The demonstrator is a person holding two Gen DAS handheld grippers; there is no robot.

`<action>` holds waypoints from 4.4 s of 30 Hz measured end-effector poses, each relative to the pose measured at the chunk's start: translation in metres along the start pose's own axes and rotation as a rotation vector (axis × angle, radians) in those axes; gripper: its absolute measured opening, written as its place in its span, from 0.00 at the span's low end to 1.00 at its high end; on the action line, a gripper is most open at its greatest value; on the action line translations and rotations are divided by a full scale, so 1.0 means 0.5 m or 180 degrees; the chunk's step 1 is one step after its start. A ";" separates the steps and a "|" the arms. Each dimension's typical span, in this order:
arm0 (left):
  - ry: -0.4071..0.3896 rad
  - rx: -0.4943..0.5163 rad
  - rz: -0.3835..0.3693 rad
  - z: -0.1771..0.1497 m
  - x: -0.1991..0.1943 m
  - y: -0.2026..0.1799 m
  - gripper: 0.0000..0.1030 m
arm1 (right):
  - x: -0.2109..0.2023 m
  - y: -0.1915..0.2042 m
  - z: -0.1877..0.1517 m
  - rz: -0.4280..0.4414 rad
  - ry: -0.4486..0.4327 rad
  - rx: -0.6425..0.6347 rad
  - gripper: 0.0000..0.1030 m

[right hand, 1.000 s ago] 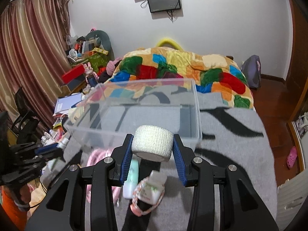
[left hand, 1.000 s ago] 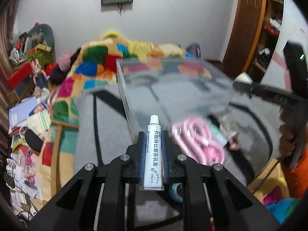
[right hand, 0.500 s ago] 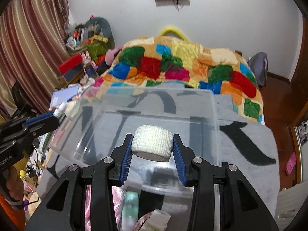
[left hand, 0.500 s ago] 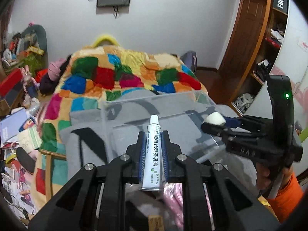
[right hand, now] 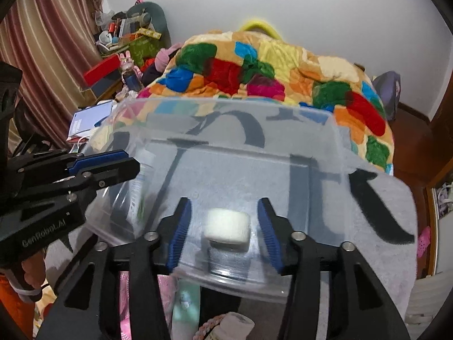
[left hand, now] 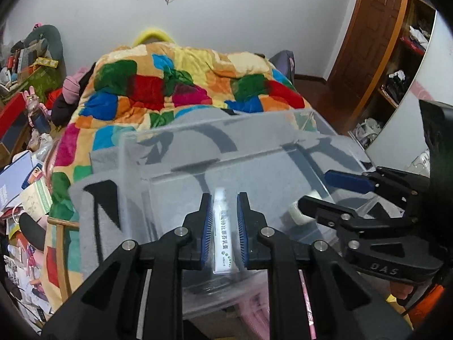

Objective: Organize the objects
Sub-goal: 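Lower the toothpaste tube into the clear box and open the left tool, then grasp the wooden eraser with the left tool while the right tool grasps the white pill bottle, then place the eraser in the box with the left tool while the right drops the pill bottle in, then grasp the blue tape roll with the left tool while the right tool grasps the braided rope loop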

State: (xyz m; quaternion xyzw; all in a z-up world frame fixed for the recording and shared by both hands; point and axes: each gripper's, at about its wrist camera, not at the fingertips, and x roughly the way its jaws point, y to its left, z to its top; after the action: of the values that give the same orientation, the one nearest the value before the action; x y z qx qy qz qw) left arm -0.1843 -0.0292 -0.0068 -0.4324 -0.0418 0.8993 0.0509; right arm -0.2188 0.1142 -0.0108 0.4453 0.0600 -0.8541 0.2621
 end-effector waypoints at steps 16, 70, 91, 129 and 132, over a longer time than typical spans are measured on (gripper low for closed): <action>-0.0465 0.0099 0.0252 -0.105 -0.159 0.002 0.74 | -0.163 0.019 -0.088 -0.0296 -0.0494 -0.0092 0.72; -0.0527 -0.0090 0.0031 -0.062 -0.151 0.022 0.23 | -0.166 -0.020 -0.043 -0.0308 -0.0855 0.0179 0.26; -0.0254 -0.0048 0.0090 -0.036 -0.068 0.013 0.30 | -0.088 -0.005 -0.039 -0.0455 -0.0463 -0.0069 0.31; 0.0116 0.0002 -0.0064 -0.348 -0.110 -0.050 0.38 | -0.094 0.023 -0.281 -0.0169 0.0003 0.0043 0.14; 0.0077 -0.0026 -0.0069 -0.343 -0.116 -0.042 0.38 | -0.120 0.024 -0.275 -0.0195 -0.0135 0.0035 0.14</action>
State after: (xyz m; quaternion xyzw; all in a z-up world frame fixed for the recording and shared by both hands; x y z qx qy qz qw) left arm -0.0131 -0.0102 -0.0661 -0.4429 -0.0495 0.8932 0.0594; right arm -0.0848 0.1737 -0.0437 0.4264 0.0633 -0.8712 0.2347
